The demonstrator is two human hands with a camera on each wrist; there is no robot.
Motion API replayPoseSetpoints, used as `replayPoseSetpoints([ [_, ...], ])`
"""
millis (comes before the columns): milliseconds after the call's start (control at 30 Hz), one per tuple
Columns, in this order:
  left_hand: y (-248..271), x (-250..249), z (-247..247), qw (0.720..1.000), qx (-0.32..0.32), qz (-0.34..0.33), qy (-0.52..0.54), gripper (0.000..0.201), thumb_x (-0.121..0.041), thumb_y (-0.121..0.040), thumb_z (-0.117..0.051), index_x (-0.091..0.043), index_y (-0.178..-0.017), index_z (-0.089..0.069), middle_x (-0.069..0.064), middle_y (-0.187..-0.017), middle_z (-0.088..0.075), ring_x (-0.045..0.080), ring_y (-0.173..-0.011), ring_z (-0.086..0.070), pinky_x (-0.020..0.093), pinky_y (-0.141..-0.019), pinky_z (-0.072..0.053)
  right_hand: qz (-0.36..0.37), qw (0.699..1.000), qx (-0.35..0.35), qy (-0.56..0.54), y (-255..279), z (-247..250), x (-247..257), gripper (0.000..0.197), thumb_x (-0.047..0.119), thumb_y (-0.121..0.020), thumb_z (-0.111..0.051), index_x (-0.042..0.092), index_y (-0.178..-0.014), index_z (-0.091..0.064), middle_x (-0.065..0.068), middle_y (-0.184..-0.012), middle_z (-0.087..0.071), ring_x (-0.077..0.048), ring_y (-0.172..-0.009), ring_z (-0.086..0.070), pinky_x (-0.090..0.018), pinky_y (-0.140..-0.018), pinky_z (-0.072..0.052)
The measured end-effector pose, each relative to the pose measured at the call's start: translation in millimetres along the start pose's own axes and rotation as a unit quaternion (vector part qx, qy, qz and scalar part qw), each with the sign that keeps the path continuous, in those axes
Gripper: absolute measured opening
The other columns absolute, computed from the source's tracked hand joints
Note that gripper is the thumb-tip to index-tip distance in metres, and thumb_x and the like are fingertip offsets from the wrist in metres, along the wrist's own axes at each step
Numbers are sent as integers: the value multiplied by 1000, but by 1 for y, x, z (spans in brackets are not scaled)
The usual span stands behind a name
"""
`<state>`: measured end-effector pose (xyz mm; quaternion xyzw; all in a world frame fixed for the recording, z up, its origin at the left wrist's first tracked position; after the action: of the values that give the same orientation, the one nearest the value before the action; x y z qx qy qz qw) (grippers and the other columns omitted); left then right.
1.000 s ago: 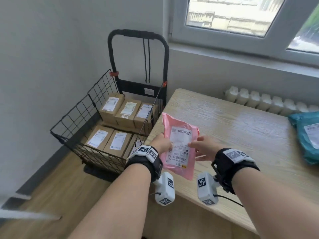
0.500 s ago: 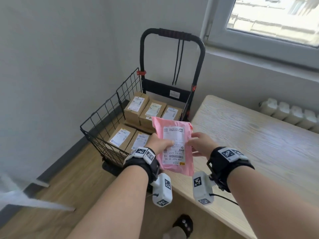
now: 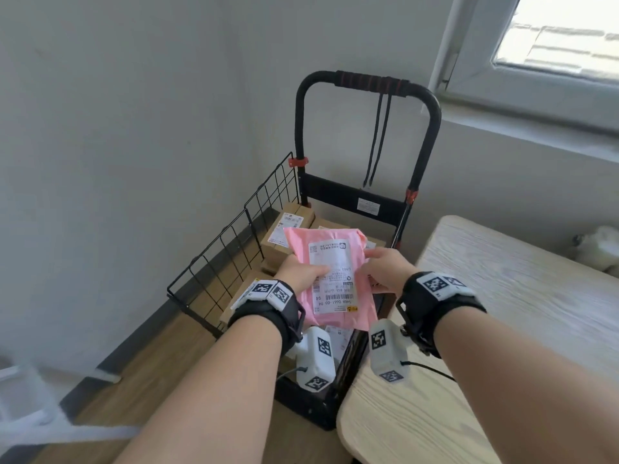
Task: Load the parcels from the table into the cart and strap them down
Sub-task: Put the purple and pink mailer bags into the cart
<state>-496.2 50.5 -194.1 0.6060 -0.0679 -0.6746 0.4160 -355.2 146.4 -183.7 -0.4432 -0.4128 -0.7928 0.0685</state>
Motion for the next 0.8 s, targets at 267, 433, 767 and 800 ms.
replayPoseSetpoints([
  [267, -64, 36, 33, 988, -68, 83, 114, 28, -15, -86, -70, -8, -112, -61, 10, -107, -70, 29, -97, -68, 47, -89, -55, -49, 998, 13, 26, -57, -15, -3, 22, 5, -91, -55, 4, -111, -64, -15, -105, -69, -24, -88, -69, -36, -78, -60],
  [433, -108, 83, 61, 974, -91, 157, 138, 30, -20, -86, -69, -7, -110, -58, 13, -107, -68, 32, -100, -66, 49, -94, -52, -103, 990, 57, 79, -87, -51, -13, 34, 19, -92, -56, 0, -120, -61, -18, -114, -67, -32, -103, -67, -45, -91, -55],
  [767, -199, 140, 109, 966, -38, 245, 76, 17, -17, -94, -57, -4, -105, -57, 15, -114, -64, 29, -104, -62, 41, -96, -49, -129, 983, 62, 114, -178, -127, -11, 32, 8, -82, -64, 12, -113, -68, -7, -80, -67, -12, -63, -60, -22, -61, -55],
  [800, -209, 150, 113, 963, -36, 254, 83, 15, -16, -93, -57, -4, -103, -58, 13, -115, -62, 27, -103, -61, 38, -94, -48, -119, 984, 49, 127, -190, -132, -11, 33, 4, -84, -60, 16, -114, -68, -4, -75, -63, -10, -60, -56, -19, -54, -48],
])
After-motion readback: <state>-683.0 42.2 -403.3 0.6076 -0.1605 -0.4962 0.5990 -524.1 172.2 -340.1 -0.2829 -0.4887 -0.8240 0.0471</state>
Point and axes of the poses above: each hand's wrist, its own y-axis away from the middle knuckle, its own z-axis out of the back of the hand, x = y × z, the point moved 9 cm from there along -y, towards the middle knuckle
